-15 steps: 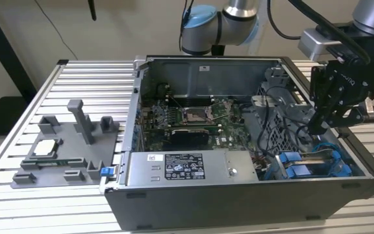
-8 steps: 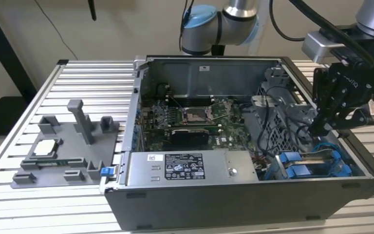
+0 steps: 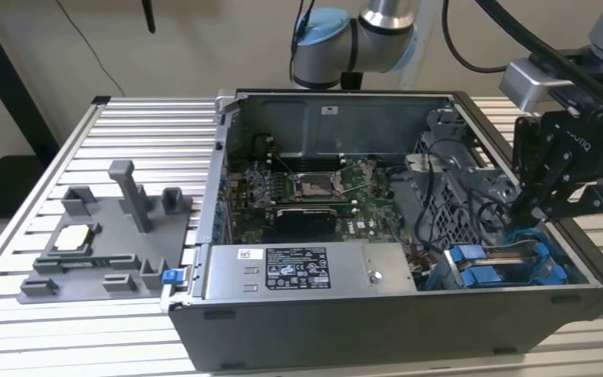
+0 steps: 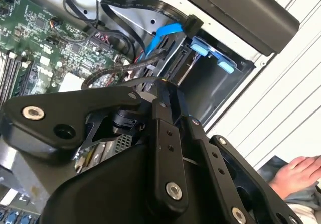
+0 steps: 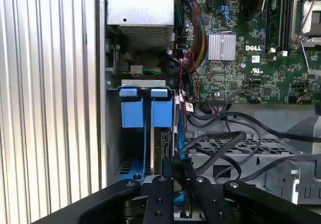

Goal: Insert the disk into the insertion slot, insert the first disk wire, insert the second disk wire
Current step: 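Insert the first disk wire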

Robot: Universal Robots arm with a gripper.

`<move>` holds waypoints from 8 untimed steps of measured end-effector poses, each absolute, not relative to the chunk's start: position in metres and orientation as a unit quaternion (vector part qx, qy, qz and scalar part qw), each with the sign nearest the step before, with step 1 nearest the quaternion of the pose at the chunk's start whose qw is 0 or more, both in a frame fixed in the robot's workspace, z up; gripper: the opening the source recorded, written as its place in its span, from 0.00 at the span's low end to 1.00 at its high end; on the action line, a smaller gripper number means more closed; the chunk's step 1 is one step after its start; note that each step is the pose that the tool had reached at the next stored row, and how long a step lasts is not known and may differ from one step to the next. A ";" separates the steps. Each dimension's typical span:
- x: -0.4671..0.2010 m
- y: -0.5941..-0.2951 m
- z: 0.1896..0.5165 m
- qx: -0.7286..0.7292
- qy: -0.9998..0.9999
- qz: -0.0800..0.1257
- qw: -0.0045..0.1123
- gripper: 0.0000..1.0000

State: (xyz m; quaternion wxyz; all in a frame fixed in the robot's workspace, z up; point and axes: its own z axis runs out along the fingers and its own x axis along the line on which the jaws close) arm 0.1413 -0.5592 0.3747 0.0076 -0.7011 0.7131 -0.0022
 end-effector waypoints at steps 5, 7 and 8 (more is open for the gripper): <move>0.144 -0.567 0.373 -0.701 0.713 0.000 0.005 0.00; 0.144 -0.568 0.373 -0.701 0.713 0.000 0.005 0.00; 0.144 -0.568 0.373 -0.701 0.713 0.000 0.005 0.00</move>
